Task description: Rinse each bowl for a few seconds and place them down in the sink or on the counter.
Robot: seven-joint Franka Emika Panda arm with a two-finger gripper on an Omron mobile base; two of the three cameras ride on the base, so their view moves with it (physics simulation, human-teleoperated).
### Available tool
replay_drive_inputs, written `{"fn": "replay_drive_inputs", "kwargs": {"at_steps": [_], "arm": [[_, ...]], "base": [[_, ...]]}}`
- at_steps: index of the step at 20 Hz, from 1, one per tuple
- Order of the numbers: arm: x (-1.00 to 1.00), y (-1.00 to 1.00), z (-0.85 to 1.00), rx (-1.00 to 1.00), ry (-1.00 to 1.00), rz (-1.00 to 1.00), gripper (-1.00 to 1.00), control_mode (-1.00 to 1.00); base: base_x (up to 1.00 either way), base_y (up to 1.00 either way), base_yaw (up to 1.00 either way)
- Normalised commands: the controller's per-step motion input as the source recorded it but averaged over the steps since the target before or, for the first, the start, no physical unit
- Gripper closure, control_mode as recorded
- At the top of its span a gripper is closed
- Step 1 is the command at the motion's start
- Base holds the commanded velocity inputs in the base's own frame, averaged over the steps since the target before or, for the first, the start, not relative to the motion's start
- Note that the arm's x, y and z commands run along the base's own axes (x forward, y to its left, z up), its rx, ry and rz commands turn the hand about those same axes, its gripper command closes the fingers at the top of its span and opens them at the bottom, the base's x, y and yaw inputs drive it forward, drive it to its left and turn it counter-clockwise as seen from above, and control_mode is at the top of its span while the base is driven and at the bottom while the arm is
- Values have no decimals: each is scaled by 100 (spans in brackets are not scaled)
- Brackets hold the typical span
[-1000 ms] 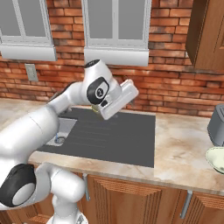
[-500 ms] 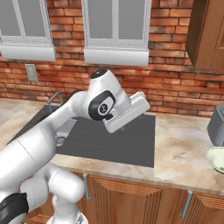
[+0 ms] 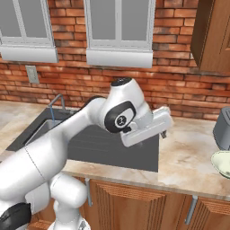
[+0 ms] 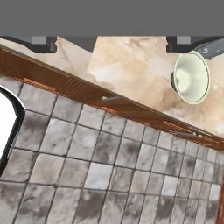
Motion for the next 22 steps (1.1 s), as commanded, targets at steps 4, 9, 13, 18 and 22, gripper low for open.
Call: {"fn": "replay_drive_inputs", "kwargs": {"at_steps": [4, 9, 13, 18, 22], "arm": [[-21, -48, 0, 8, 7, -23, -100, -100], [-3, -28, -1, 3, 3, -14, -100, -100], [0, -22, -10, 1, 0, -5, -100, -100], [0, -15, -16, 0, 0, 0, -100, -100], [0, -15, -21, 0, 0, 0, -100, -100]], "base": [[0, 0, 0], [0, 0, 0], [0, 0, 0], [0, 0, 0], [0, 0, 0]]}}
